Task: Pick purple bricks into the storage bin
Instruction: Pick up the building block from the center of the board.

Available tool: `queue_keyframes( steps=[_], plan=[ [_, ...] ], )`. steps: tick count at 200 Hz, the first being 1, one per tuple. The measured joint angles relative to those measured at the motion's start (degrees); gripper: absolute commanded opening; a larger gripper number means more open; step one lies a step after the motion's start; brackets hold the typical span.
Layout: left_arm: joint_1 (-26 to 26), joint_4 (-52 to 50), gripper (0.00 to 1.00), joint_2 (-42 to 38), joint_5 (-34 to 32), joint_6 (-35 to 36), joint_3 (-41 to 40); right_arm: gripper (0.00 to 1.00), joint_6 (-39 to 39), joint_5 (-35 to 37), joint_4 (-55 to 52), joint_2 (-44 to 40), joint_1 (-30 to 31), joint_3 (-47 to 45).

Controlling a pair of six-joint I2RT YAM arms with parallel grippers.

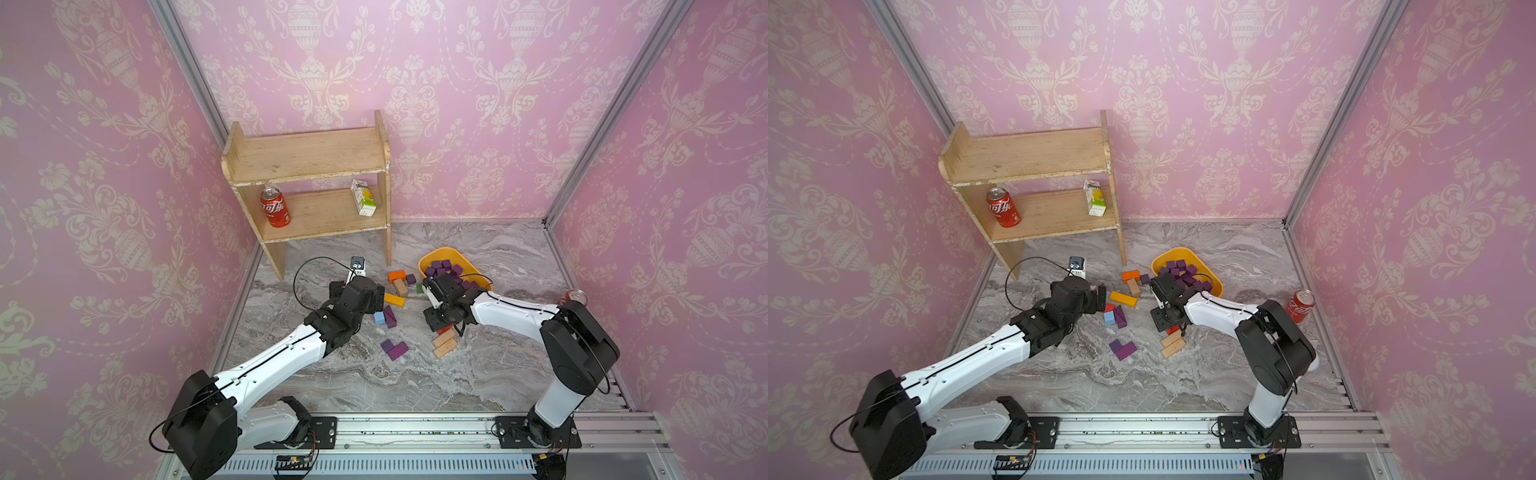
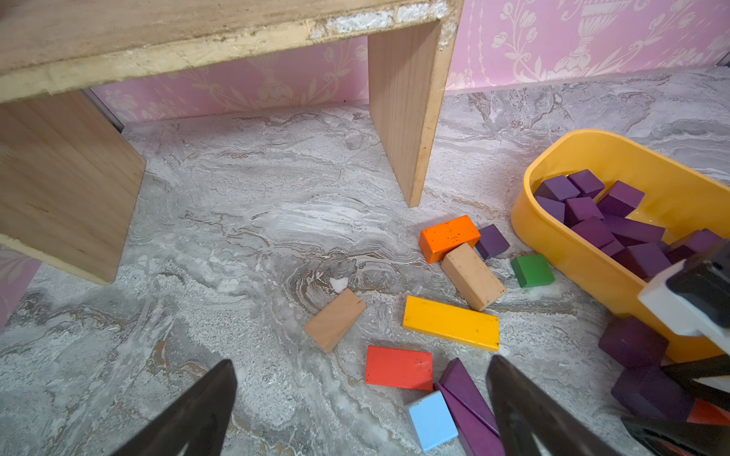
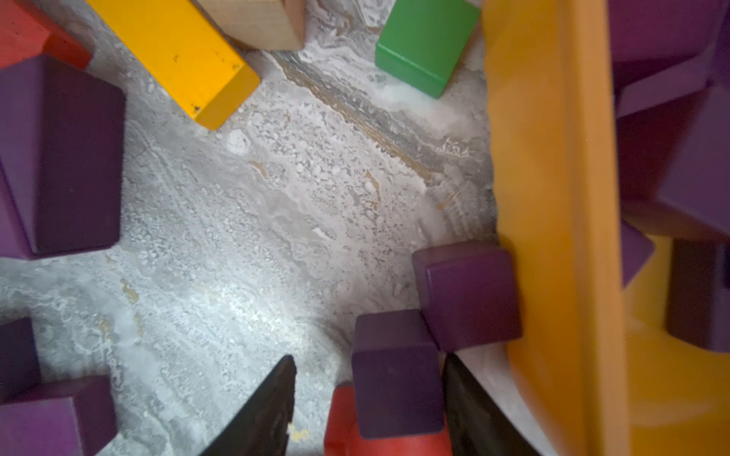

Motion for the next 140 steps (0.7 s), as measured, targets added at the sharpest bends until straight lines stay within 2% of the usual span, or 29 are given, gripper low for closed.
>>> queue_keyframes(
  steps=[15,78,140],
  plan=[
    [0.00,-0.02,0.99,0.00,0.00,-0.22,-0.11,0.59,-0.02,-0.22,-0.07,0.09,0.00,-0.24],
    [0.63,1.11,0.99,0.02,0.22,-0.42,-0.66,0.32,0.11,0.02,-1.03,3.13,0.00,0.70],
    [1.44,4.15,0.99,0.02,0.39,-0.63,-2.49,0.23,0.02,1.11,-0.92,3.39,0.02,1.38]
  ],
)
